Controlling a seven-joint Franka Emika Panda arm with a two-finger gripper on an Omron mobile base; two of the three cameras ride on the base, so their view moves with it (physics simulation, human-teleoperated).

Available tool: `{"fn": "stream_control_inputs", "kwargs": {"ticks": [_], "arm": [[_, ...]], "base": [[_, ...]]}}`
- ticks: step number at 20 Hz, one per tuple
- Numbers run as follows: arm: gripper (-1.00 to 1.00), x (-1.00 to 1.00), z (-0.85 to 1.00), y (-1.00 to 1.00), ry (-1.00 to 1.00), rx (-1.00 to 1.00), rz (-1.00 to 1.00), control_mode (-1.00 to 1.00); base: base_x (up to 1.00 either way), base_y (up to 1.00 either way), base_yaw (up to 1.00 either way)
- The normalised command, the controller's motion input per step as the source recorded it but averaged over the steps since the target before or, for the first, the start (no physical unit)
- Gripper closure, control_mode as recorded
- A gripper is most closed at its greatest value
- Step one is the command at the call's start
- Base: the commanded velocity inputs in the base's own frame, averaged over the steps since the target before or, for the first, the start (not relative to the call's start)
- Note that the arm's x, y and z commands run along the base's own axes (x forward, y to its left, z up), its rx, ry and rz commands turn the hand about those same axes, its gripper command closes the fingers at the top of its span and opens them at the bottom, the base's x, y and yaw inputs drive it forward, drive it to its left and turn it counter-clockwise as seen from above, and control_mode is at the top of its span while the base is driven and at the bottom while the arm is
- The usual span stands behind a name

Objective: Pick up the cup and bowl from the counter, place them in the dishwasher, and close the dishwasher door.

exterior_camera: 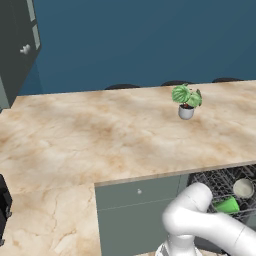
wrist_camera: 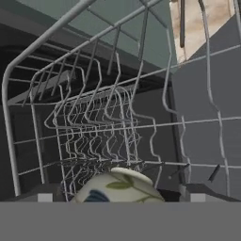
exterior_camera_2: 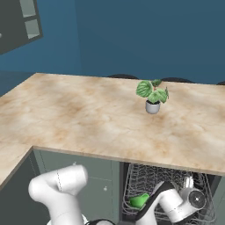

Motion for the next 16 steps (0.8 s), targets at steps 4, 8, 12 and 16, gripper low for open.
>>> {"fn": "stream_control_inputs", "kwargs": {"ticks": [4, 8, 12, 16], "arm": [[-1.00, -0.08, 0.06, -0.09, -0.01, 0.00, 0.00, -1.00], [-1.00, 0.00, 0.37, 0.00, -0.01, 0.00, 0.00, -1.00], [-1.00, 0.00, 0.60, 0.00, -0.01, 0.00, 0.00, -1.00], [-1.00, 0.06, 0.43, 0.00, 0.00, 0.01, 0.00, -1.00]], "base": [[0.00, 0.00, 0.00], [0.00, 0.00, 0.00], [0.00, 0.00, 0.00], [0.00, 0.00, 0.00]]}}
